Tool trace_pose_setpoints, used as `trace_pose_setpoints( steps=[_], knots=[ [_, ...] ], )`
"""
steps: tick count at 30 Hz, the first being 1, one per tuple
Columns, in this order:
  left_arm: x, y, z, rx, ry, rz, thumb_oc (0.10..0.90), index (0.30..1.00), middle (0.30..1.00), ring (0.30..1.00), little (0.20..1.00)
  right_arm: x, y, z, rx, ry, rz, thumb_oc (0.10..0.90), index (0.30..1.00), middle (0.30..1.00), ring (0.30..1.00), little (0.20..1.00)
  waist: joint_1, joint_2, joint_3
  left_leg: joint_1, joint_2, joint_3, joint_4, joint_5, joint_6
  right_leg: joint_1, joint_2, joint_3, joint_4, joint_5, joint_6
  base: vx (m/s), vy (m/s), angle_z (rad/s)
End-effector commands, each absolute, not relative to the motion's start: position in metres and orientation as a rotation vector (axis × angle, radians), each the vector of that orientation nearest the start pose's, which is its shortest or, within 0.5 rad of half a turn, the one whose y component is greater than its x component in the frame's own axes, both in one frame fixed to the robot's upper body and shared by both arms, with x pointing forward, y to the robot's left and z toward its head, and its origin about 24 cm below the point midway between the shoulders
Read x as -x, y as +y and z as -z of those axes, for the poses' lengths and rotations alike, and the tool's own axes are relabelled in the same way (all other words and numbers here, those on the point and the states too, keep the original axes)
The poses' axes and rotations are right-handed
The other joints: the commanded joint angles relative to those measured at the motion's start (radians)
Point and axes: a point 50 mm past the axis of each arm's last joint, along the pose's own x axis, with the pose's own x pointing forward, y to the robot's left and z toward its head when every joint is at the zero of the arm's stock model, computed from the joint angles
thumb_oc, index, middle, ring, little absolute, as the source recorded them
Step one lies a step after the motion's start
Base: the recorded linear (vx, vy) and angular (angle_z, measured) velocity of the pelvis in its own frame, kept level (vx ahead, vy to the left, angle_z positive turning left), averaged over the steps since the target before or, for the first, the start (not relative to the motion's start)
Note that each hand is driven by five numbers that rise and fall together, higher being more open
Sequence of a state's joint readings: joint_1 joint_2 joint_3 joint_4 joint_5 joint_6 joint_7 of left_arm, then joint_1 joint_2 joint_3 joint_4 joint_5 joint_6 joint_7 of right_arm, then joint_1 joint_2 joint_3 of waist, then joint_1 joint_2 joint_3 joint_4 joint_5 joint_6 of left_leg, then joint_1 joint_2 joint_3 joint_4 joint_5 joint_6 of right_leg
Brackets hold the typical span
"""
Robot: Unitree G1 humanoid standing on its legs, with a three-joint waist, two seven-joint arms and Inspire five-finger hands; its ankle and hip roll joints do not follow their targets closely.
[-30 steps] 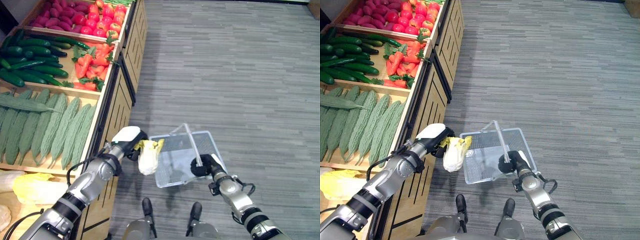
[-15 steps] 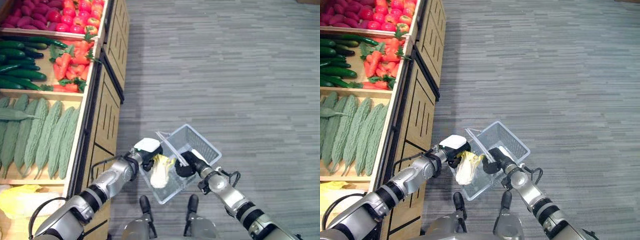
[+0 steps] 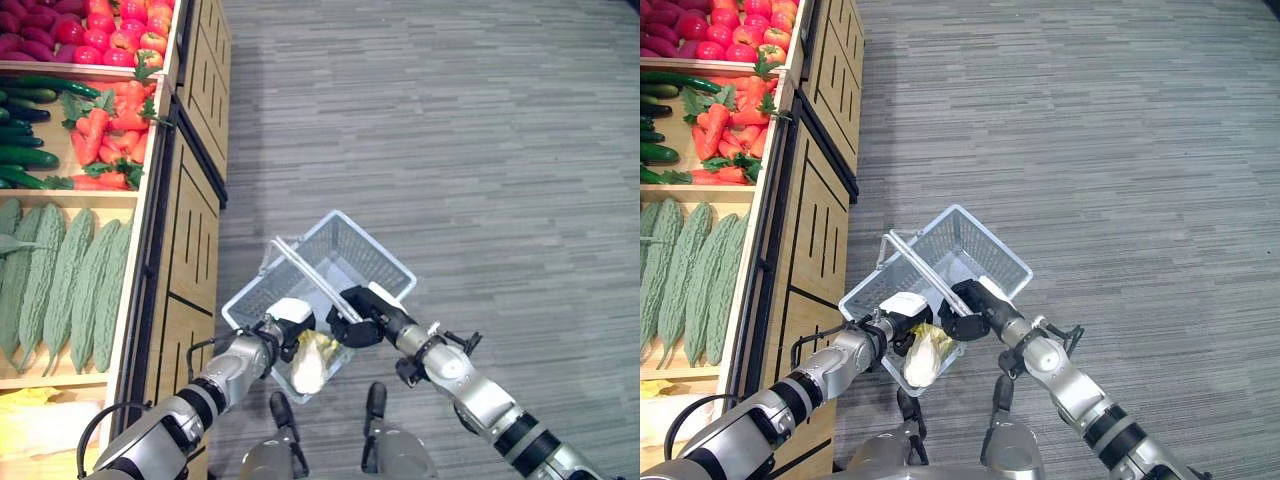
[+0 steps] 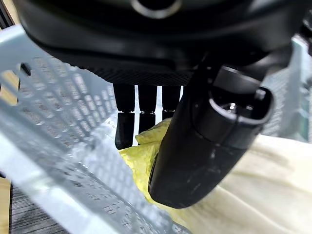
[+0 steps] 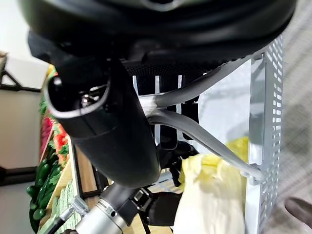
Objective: Get the vegetables into the basket
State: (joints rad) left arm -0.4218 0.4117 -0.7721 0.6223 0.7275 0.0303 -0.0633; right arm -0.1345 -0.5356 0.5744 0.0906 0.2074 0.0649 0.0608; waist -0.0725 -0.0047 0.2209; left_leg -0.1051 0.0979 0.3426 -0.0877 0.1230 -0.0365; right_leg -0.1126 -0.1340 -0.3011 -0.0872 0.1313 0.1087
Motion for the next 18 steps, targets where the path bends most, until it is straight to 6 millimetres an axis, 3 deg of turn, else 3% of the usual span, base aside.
trace_pose_setpoints(
  steps=[1,12,16,18],
  knots=[
    [-0.308,0.113,0.005,-1.508,0.018,0.667,0.9,1.0,1.0,1.0,1.0,-0.25,-0.091,-0.098,0.172,-0.238,-0.671,0.4,0.3,0.3,0.3,0.3,0.002,-0.041,-0.025,0.035,0.047,0.015,0.0,-0.033,-0.075,-0.003,-0.037,0.018,0.0,0.008,0.088,-0.01,-0.029,-0.04],
    [-0.293,0.116,0.008,-1.438,0.034,0.717,0.9,1.0,1.0,1.0,1.0,-0.248,-0.103,-0.081,0.125,-0.132,-0.642,0.4,0.3,0.3,0.3,0.3,0.015,-0.031,-0.026,0.05,0.049,0.011,0.0,-0.034,-0.077,0.015,-0.036,0.009,0.0,0.0,0.082,0.0,0.0,0.0],
    [-0.279,0.124,0.012,-1.329,0.077,0.738,0.9,1.0,1.0,1.0,1.0,-0.25,-0.119,-0.058,0.146,-0.027,-0.562,0.4,0.3,0.3,0.3,0.3,0.027,-0.02,-0.042,0.066,0.042,-0.004,0.0,-0.041,-0.075,0.038,-0.039,-0.002,0.0,-0.008,0.081,0.01,0.001,0.04],
    [-0.267,0.146,0.015,-1.32,0.127,0.737,0.9,1.0,1.0,1.0,1.0,-0.253,-0.13,-0.053,0.194,-0.001,-0.506,0.4,0.3,0.3,0.3,0.3,0.04,-0.011,-0.056,0.077,0.04,-0.01,0.0,-0.045,-0.074,0.057,-0.043,-0.007,0.001,-0.013,0.08,0.05,0.007,0.08]
  ],
)
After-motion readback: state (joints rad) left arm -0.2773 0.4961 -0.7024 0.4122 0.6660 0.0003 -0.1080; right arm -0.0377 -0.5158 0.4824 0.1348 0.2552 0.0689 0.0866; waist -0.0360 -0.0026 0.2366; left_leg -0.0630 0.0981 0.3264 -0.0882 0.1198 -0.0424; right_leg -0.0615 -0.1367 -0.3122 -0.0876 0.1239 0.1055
